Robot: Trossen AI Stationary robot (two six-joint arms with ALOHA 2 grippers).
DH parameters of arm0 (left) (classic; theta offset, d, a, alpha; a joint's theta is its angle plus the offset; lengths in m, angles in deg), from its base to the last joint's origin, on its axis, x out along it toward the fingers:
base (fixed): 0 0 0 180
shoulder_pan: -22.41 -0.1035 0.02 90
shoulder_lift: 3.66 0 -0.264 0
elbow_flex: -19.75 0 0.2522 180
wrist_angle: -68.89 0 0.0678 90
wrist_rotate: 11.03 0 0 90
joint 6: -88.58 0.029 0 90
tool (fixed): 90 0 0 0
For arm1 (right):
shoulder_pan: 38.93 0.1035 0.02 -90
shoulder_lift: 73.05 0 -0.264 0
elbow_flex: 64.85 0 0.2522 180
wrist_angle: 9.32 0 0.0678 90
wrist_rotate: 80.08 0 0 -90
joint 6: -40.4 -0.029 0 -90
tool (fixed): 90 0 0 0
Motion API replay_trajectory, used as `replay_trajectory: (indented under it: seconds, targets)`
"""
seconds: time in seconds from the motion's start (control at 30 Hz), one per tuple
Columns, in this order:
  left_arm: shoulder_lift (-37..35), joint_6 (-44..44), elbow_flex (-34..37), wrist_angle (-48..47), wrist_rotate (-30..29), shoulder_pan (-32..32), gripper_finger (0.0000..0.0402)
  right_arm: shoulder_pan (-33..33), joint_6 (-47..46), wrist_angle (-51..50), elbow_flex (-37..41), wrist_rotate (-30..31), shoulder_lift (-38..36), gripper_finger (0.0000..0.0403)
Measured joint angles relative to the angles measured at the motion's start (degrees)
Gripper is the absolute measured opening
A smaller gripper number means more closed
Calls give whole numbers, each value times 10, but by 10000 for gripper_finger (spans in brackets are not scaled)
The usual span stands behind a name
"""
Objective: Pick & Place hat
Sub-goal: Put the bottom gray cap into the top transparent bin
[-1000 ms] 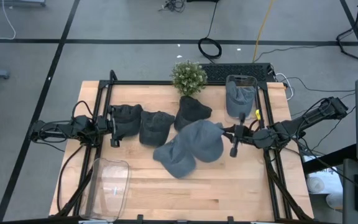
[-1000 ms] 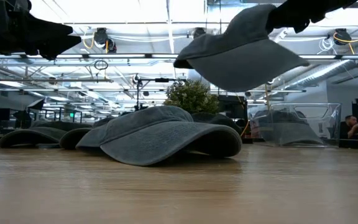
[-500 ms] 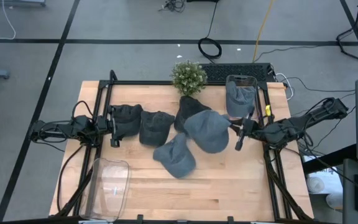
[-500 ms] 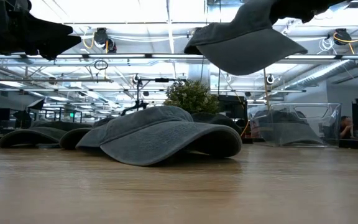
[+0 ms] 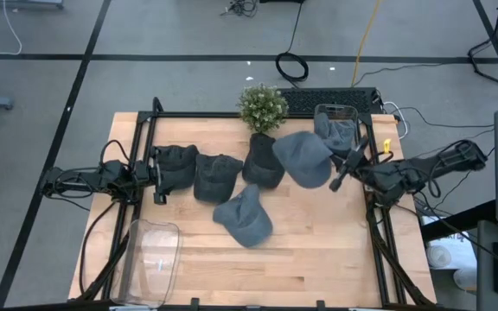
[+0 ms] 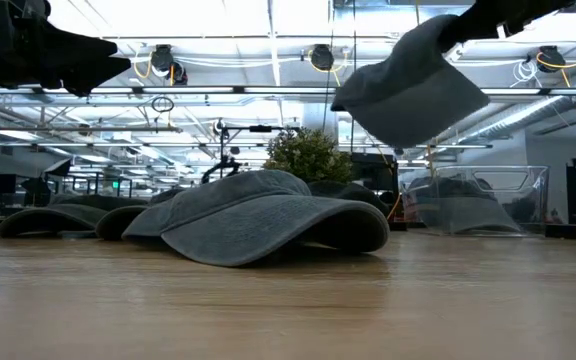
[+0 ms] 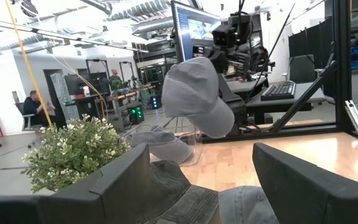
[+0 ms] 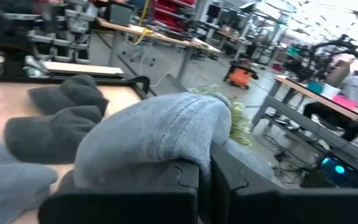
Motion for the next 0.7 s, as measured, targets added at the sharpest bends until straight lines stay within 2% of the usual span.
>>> replay_trajectory:
  seconds: [0.13, 0.3, 0.43, 0.6, 0.7]
  targets:
    - [0, 0, 0, 0, 0, 0, 294, -27, 12, 2, 0, 2, -11, 0]
    - [0, 0, 0, 0, 0, 0, 294, -64, 40, 3, 1, 53, -17, 0]
    - [0, 0, 0, 0, 0, 0, 294, -93, 74, 2, 16, 120, -17, 0]
    - [0, 0, 0, 0, 0, 0, 294, -126, 75, 3, 33, 124, -20, 0]
    - [0, 0, 0, 0, 0, 0, 294, -143, 92, 3, 40, 158, -20, 0]
